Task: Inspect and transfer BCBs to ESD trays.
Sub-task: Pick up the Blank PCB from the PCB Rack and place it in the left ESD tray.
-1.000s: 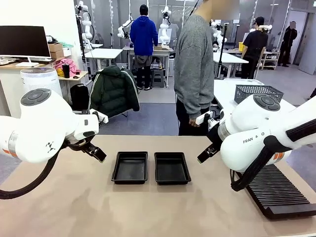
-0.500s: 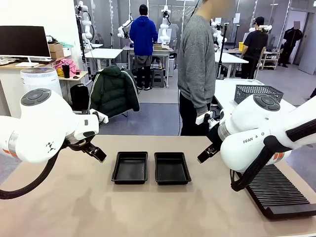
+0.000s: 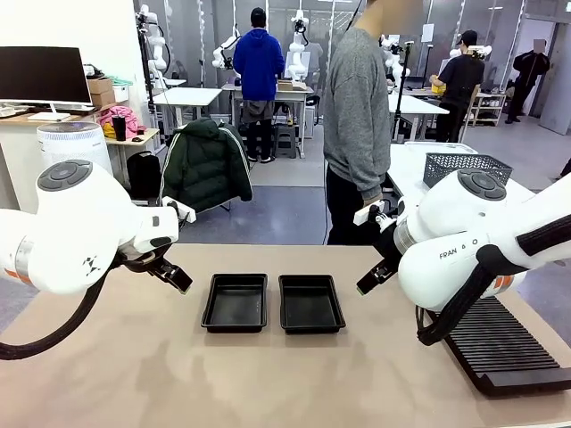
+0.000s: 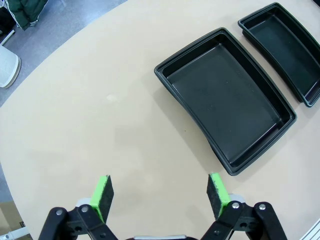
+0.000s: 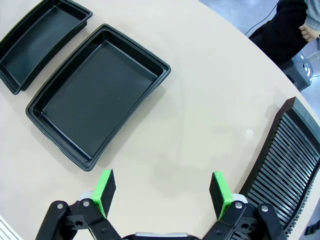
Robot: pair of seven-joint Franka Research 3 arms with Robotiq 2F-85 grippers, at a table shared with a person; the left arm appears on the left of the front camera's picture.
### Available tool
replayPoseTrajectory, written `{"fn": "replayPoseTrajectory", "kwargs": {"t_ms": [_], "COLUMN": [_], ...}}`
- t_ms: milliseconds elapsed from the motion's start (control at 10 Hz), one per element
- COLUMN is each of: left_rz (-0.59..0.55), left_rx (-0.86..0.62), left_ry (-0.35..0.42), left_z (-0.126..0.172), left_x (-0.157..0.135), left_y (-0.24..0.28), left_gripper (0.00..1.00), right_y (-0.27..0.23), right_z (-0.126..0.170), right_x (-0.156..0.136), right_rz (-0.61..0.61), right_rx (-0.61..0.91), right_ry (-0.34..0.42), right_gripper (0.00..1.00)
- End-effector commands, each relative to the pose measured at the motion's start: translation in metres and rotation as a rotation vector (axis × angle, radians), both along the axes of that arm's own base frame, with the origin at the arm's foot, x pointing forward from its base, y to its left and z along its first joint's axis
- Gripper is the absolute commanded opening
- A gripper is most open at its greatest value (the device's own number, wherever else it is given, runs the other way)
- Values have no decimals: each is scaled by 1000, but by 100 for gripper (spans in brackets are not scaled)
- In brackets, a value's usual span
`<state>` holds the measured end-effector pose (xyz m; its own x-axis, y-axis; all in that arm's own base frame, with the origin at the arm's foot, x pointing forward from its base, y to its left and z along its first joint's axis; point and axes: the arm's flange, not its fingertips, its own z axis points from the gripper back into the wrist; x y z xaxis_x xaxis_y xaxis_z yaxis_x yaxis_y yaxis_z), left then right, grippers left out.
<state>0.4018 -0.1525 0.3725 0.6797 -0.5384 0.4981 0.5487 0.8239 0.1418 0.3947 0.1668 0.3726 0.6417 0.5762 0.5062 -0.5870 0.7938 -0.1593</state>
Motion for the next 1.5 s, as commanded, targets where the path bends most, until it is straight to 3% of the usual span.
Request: {"fn": "replayPoseTrajectory", "kwargs": {"t_ms": [0, 500, 800, 1000, 1400], "left_rz": [-3, -23, -63, -73, -72], "left_rx": [-36, -207, -453, -660, -969], "left_ry": [26, 184, 321, 380, 472], "left_z": [10, 78, 118, 127, 119], "left_x": [0, -11, -13, -14, -18], "left_y": [8, 29, 40, 57, 95], "left_gripper": [100, 100, 100, 100, 100], "right_y": [-5, -22, -42, -62, -96], "right_z": [13, 80, 121, 138, 139], "right_x": [-5, -24, -27, -22, -19], "right_rz": [3, -16, -9, -31, -66], "right_rx": [80, 181, 372, 534, 801], "right_ry": [61, 143, 267, 364, 546], "right_gripper": [100, 100, 100, 100, 100]}}
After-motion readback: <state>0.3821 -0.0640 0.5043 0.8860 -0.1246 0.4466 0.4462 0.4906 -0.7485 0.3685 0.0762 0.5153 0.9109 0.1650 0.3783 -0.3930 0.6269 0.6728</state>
